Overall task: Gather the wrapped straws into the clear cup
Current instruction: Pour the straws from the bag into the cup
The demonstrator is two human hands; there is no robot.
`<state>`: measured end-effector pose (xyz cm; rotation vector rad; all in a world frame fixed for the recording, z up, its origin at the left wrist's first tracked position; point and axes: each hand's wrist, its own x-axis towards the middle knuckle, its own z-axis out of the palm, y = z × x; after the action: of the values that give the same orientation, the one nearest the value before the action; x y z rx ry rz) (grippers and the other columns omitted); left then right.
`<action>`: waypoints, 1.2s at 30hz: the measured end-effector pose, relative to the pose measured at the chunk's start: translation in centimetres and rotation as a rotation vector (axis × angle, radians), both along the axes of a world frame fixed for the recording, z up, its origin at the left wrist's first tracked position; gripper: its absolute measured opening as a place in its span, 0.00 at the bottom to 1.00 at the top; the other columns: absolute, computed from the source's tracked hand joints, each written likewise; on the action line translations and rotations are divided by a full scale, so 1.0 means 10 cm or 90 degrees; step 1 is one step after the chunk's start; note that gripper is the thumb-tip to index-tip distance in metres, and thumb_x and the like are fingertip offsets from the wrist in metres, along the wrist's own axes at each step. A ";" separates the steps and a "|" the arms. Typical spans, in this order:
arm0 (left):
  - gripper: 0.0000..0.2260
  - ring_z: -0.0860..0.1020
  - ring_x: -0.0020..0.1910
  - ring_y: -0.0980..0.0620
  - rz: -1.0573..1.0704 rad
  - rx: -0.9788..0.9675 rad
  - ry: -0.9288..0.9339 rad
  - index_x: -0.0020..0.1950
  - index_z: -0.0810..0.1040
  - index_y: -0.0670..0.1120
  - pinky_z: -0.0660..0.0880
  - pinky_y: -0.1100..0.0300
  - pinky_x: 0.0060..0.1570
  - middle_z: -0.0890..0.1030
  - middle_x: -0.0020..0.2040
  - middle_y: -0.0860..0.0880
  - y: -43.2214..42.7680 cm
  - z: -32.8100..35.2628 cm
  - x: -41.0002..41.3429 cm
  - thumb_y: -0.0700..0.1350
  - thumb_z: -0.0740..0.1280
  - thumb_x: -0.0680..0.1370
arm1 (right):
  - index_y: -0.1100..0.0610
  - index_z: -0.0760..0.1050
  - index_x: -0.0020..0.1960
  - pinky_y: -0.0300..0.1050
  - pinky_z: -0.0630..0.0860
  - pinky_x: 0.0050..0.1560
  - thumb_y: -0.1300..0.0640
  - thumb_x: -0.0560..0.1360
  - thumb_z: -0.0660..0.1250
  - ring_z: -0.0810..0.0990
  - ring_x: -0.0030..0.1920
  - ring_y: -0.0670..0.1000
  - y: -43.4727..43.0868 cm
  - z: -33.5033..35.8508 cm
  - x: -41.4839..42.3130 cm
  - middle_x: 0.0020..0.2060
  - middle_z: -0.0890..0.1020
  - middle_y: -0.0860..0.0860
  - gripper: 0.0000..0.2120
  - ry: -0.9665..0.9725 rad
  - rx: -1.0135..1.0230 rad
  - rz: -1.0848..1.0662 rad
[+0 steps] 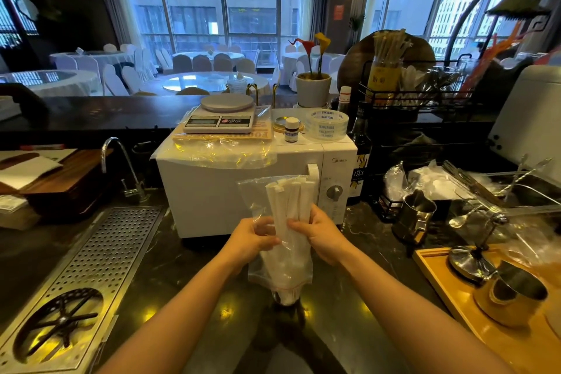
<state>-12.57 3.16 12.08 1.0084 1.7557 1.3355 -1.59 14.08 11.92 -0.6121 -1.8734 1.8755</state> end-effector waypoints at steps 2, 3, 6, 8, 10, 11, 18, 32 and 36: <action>0.14 0.80 0.48 0.52 0.009 -0.003 -0.006 0.53 0.77 0.50 0.75 0.62 0.47 0.82 0.45 0.51 0.00 -0.03 0.00 0.33 0.66 0.72 | 0.46 0.69 0.52 0.52 0.73 0.60 0.64 0.75 0.63 0.75 0.57 0.52 0.02 -0.02 0.03 0.48 0.77 0.46 0.14 -0.007 0.011 -0.004; 0.15 0.80 0.47 0.53 0.015 -0.004 -0.013 0.55 0.77 0.48 0.75 0.62 0.46 0.82 0.45 0.51 -0.01 -0.04 -0.01 0.33 0.66 0.72 | 0.46 0.69 0.52 0.50 0.73 0.60 0.65 0.75 0.62 0.75 0.57 0.51 0.03 -0.03 0.04 0.48 0.77 0.45 0.14 -0.008 0.020 -0.003; 0.17 0.79 0.45 0.57 0.025 -0.002 -0.039 0.59 0.75 0.45 0.75 0.65 0.43 0.81 0.44 0.52 -0.03 -0.04 -0.01 0.33 0.66 0.72 | 0.44 0.71 0.51 0.43 0.73 0.58 0.64 0.75 0.63 0.75 0.58 0.51 0.05 -0.04 0.08 0.50 0.78 0.47 0.15 -0.019 0.056 0.010; 0.17 0.79 0.45 0.56 0.025 -0.003 -0.046 0.59 0.75 0.44 0.76 0.65 0.44 0.81 0.45 0.50 -0.04 -0.03 -0.02 0.32 0.66 0.72 | 0.44 0.71 0.51 0.41 0.73 0.57 0.63 0.75 0.64 0.76 0.58 0.51 0.05 -0.03 0.11 0.52 0.78 0.49 0.14 -0.018 0.061 0.015; 0.17 0.79 0.46 0.56 0.022 -0.002 -0.043 0.59 0.75 0.44 0.76 0.65 0.44 0.81 0.45 0.49 -0.04 -0.03 0.00 0.33 0.66 0.72 | 0.44 0.71 0.51 0.39 0.73 0.55 0.63 0.75 0.64 0.76 0.58 0.49 0.04 -0.01 0.12 0.52 0.78 0.49 0.14 -0.019 0.069 0.021; 0.16 0.79 0.46 0.56 0.022 -0.002 -0.040 0.59 0.75 0.43 0.76 0.66 0.44 0.81 0.45 0.49 -0.04 -0.02 0.01 0.33 0.67 0.72 | 0.44 0.71 0.51 0.38 0.74 0.54 0.63 0.75 0.64 0.76 0.57 0.49 0.03 0.00 0.13 0.52 0.78 0.49 0.14 -0.018 0.074 0.024; 0.11 0.78 0.46 0.57 0.041 0.021 -0.012 0.54 0.78 0.45 0.75 0.65 0.46 0.81 0.46 0.51 -0.04 0.08 0.06 0.37 0.66 0.73 | 0.45 0.72 0.51 0.39 0.75 0.54 0.62 0.76 0.62 0.77 0.56 0.49 0.01 0.11 0.17 0.53 0.79 0.49 0.11 -0.011 0.109 0.025; 0.07 0.79 0.44 0.55 0.046 0.093 0.083 0.45 0.80 0.49 0.74 0.61 0.48 0.82 0.42 0.51 0.04 0.66 -0.01 0.37 0.66 0.74 | 0.56 0.73 0.54 0.30 0.76 0.44 0.64 0.77 0.59 0.78 0.47 0.44 0.10 0.64 0.14 0.50 0.79 0.53 0.08 0.044 0.150 0.008; 0.09 0.81 0.37 0.61 0.034 0.123 0.091 0.41 0.80 0.51 0.75 0.64 0.43 0.83 0.36 0.57 0.08 0.84 -0.04 0.38 0.66 0.73 | 0.56 0.72 0.53 0.37 0.74 0.49 0.64 0.78 0.58 0.77 0.45 0.45 0.14 0.80 0.17 0.44 0.80 0.47 0.08 0.069 0.139 -0.003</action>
<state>-12.92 3.92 20.48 1.1968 1.7938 1.5223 0.13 15.49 19.96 -0.4321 -1.9683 1.6368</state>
